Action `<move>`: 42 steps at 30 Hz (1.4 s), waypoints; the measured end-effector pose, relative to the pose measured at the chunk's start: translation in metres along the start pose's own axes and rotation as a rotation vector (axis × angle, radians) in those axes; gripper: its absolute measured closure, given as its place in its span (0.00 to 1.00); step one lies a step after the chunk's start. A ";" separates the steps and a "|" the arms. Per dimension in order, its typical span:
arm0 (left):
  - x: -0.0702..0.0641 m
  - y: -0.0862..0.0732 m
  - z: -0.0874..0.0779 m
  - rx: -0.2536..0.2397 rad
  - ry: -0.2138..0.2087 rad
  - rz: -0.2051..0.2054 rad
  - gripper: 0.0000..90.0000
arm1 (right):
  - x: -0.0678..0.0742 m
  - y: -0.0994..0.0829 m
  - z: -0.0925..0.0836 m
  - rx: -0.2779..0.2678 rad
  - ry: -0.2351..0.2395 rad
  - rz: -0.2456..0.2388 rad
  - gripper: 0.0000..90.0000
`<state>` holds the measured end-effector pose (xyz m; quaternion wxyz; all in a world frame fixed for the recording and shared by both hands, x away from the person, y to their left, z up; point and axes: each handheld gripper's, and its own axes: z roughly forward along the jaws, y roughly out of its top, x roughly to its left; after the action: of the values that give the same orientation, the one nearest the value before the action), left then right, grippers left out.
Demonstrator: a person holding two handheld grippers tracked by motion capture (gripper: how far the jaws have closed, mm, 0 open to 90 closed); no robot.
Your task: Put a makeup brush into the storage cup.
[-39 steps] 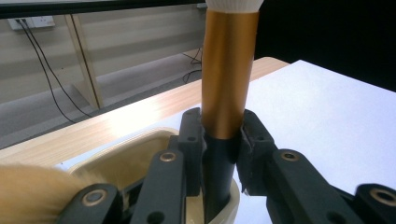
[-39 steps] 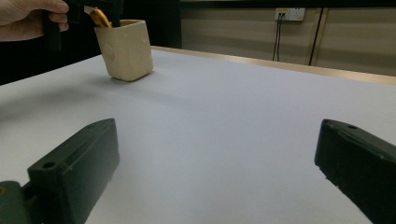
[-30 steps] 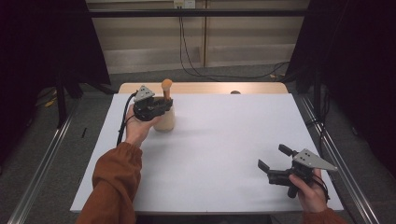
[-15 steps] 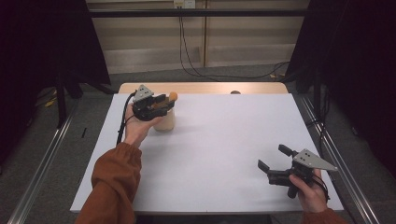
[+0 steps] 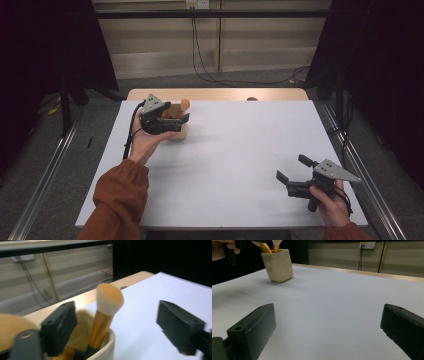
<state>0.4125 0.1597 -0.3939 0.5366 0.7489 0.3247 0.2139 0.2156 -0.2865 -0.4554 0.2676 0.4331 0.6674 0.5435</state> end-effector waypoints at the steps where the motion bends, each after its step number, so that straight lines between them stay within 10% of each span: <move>1: 0.000 0.000 -0.001 -0.001 -0.004 -0.012 0.14 | 0.000 0.000 0.000 -0.001 -0.001 0.001 0.00; 30: -0.019 -0.031 -0.061 -0.053 -0.054 -0.105 0.03 | 0.005 -0.001 -0.003 -0.005 -0.004 -0.006 0.00; 42: -0.025 -0.041 -0.075 -0.046 -0.070 -0.067 0.02 | 0.004 -0.001 -0.004 0.001 -0.007 -0.002 0.00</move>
<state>0.3345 0.2000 -0.4073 0.5717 0.7321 0.3254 0.1769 0.2097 -0.2853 -0.4549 0.2702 0.4343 0.6671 0.5416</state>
